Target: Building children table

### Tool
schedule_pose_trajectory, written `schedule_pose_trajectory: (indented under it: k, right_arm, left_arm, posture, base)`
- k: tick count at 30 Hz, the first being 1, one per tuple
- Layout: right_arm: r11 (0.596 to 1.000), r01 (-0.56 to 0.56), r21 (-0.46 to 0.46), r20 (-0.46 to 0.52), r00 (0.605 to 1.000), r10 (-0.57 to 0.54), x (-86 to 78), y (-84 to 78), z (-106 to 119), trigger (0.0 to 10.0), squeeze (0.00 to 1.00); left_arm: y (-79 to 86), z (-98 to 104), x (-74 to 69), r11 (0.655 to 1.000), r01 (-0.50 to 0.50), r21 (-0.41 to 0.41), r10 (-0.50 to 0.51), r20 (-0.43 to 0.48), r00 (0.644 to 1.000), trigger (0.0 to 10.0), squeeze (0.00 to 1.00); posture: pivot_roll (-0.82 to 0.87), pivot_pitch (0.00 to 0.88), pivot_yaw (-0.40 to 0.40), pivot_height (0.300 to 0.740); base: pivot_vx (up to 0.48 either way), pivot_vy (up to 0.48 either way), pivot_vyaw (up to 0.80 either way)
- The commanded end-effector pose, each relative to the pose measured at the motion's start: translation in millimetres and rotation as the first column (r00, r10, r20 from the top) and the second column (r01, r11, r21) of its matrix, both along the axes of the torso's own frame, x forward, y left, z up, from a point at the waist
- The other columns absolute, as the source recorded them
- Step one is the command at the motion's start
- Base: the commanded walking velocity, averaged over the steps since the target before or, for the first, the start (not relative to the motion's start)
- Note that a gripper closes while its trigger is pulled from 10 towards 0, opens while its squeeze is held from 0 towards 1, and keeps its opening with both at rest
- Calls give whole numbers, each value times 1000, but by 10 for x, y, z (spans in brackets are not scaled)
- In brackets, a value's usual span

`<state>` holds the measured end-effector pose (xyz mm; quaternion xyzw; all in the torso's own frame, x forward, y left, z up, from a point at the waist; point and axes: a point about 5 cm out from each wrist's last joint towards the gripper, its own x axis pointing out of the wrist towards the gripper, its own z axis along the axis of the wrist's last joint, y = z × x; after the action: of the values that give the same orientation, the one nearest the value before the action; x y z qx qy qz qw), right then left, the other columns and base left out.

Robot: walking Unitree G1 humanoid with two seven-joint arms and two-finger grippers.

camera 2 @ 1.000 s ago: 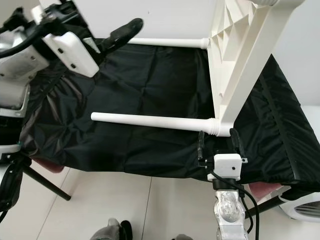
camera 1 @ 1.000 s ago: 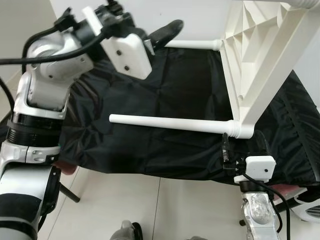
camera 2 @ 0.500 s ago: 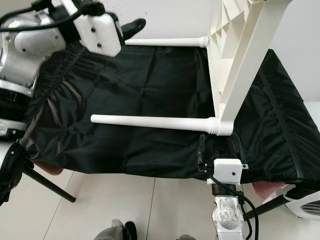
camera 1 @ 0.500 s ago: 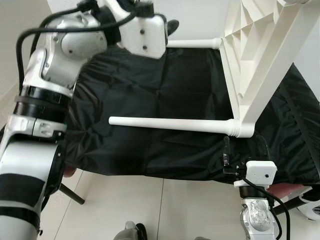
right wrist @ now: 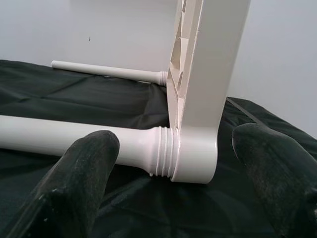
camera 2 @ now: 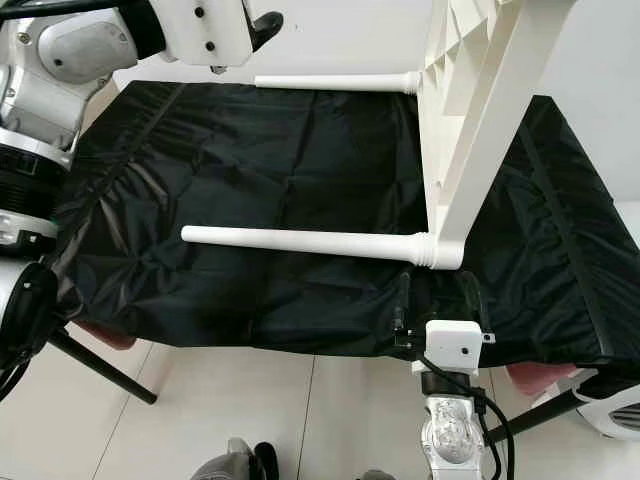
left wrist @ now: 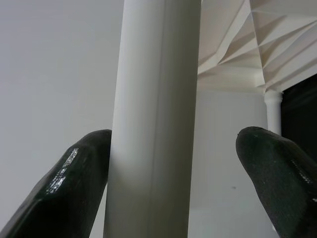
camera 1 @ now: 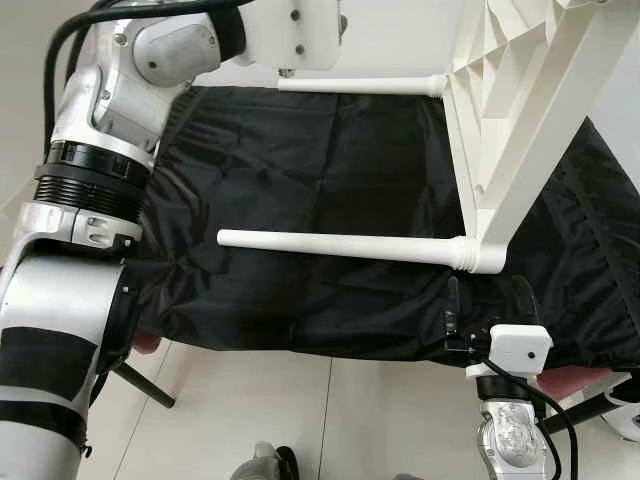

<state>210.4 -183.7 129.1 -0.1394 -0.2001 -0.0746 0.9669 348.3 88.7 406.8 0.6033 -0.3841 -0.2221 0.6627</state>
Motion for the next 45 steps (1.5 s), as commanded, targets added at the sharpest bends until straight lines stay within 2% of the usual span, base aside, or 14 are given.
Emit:
schedule_pose_trajectory:
  k: [1, 10, 11, 20, 22, 25, 33, 34, 35, 37, 42, 43, 44, 45]
  right_arm:
    - [1000, 3, 3, -19, 1000, -3, -19, 18, -31, 10000, 0]
    - [1000, 6, 2, -28, 1000, -6, -22, 27, -48, 10000, 0]
    - [1000, 7, 0, -35, 999, -7, -27, 23, -58, 10000, 0]
    - [1000, 5, -1, -54, 999, -5, -44, 23, -93, 10000, 0]
    - [1000, 0, 9, -66, 998, 1, -44, 25, -113, 10000, 0]
    - [1000, -12, 21, -80, 997, 14, -46, 36, -135, 10000, 0]
    - [999, -24, 33, -100, 995, 27, -33, 55, -168, 10000, 0]
    - [999, -25, 36, -103, 994, 29, -22, 59, -174, 10000, 0]
    - [999, -25, 36, -103, 994, 29, -22, 59, -174, 10000, 0]
    - [998, -37, 40, -109, 993, 41, 1, 65, -179, 10000, 0]
    - [997, -58, 46, -114, 991, 63, 54, 74, -181, 10000, 0]
    - [997, -70, 46, -113, 991, 74, 84, 80, -176, 10000, 0]
    - [997, -70, 46, -113, 991, 74, 84, 80, -176, 10000, 0]
    - [995, -82, 51, -114, 990, 87, 130, 83, -171, 10000, 0]
  left_arm:
    - [23, 206, -15, 977, -7, -213, 44, 167, 985, 10000, 0]
    - [17, 216, 10, 972, -42, -232, 72, 121, 990, 10000, 0]
    - [70, 174, 61, 964, -84, -252, 101, 56, 993, 0, 0]
    - [223, 67, 165, 950, -197, -243, 196, -29, 980, 0, 0]
    - [272, 41, 190, 938, -213, -273, 200, -77, 977, 0, 31]
    - [341, 56, 201, 925, -236, -298, 217, -98, 971, 0, 12]
    - [478, 220, 172, 891, -254, -376, 233, -102, 967, 0, 0]
    - [539, 303, 146, 869, -254, -426, 230, -107, 967, 0, 0]
    - [539, 303, 146, 869, -254, -426, 230, -107, 967, 0, 0]
    - [620, 368, 133, 834, -256, -488, 213, -144, 966, 0, 0]
    - [759, 444, 103, 818, -283, -500, 242, -146, 959, 0, 0]
    - [814, 479, 87, 803, -282, -525, 230, -163, 959, 8784, 0]
    - [814, 479, 87, 803, -282, -525, 230, -163, 959, 8784, 0]
    - [871, 516, 62, 784, -275, -557, 213, -176, 961, 10000, 0]
  posture:
    - [-76, 101, 114, 740]
    - [-71, 108, 110, 740]
    - [-70, 111, 109, 740]
    - [-66, 120, 106, 740]
    - [-62, 126, 107, 740]
    - [-62, 126, 108, 740]
    - [-57, 129, 107, 740]
    - [-57, 129, 107, 740]
    - [-57, 129, 107, 740]
    - [-55, 128, 105, 740]
    - [-53, 121, 99, 740]
    - [-50, 117, 96, 740]
    - [-50, 117, 96, 740]
    - [-49, 114, 92, 740]
  base:
    - [0, 0, 0]
    - [0, 0, 0]
    - [0, 0, 0]
    - [0, 0, 0]
    - [0, 0, 0]
    - [0, 0, 0]
    - [0, 0, 0]
    - [0, 0, 0]
    - [0, 0, 0]
    - [0, 0, 0]
    - [0, 0, 0]
    - [0, 0, 0]
    - [0, 0, 0]
    - [0, 0, 0]
